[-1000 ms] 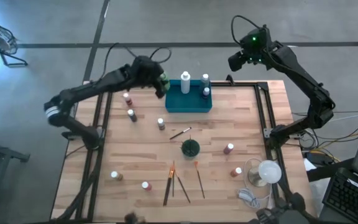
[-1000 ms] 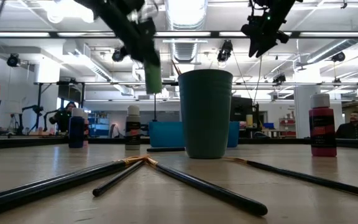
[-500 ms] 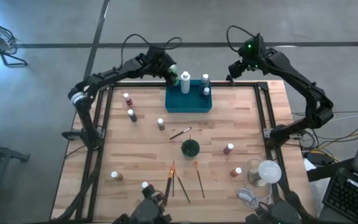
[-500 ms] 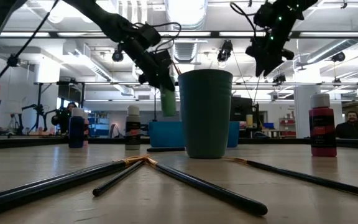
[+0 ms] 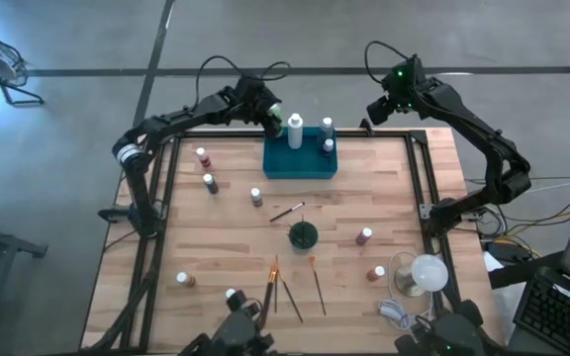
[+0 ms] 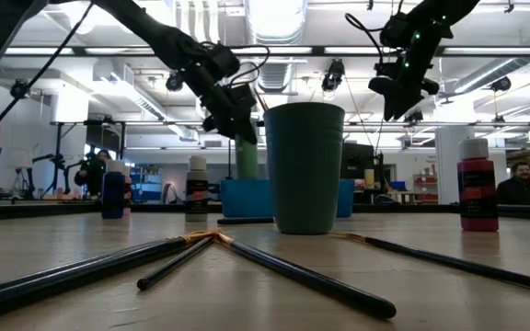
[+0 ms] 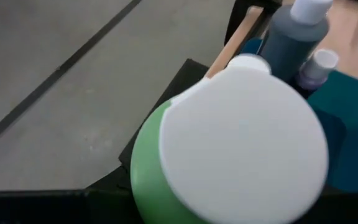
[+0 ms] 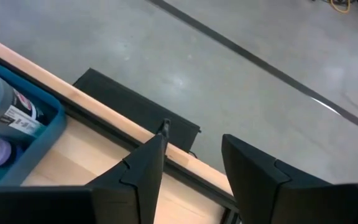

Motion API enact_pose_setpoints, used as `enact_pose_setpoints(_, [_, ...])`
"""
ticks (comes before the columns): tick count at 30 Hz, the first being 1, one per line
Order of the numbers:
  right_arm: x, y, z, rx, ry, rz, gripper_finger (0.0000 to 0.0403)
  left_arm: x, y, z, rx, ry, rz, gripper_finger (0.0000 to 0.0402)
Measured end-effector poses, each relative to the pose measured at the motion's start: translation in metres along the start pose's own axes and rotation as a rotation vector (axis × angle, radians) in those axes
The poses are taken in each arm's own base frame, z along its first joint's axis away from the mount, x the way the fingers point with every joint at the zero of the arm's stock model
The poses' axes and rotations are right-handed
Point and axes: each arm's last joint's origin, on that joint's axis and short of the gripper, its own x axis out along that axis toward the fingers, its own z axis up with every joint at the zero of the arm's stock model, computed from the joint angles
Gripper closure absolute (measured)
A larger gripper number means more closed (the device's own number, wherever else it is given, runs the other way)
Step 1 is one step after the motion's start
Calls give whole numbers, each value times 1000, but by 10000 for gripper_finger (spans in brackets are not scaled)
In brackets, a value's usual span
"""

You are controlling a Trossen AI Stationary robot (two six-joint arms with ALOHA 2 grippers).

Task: Pick & Place Paint Supplies
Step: Put the green paint bottle into the blue bin

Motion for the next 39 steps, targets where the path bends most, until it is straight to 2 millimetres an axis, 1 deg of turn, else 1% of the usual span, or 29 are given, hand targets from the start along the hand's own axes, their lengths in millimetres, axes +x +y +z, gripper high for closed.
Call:
enact_pose_setpoints(4, [0, 0, 0, -11, 2, -1, 250, 12, 3, -5, -13, 7, -2, 214])
enact_pose_setpoints(9, [0, 0, 0, -8, 1, 0, 255, 27, 3, -16, -24, 65, -9, 214])
enact_pose_setpoints(13, [0, 0, 0, -7, 1, 0, 259, 29, 3, -20, -32, 72, -9, 214])
enact_pose_setpoints(18, [0, 0, 0, -4, 1, 1, 258, 33, 1, -31, -42, 96, -15, 214])
enact_pose_setpoints(23, [0, 0, 0, -5, 0, 4, 244, 39, -1, -40, -41, 78, -18, 214])
enact_pose_setpoints(28, [0, 0, 0, -5, 1, 5, 228, 42, -1, -45, -39, 54, -15, 214])
enact_pose_setpoints(33, [0, 0, 0, -5, 1, 5, 215, 43, -1, -45, -27, 9, -10, 214])
enact_pose_setpoints(39, [0, 0, 0, -9, 1, 5, 207, 46, -1, -51, -27, 14, -11, 214])
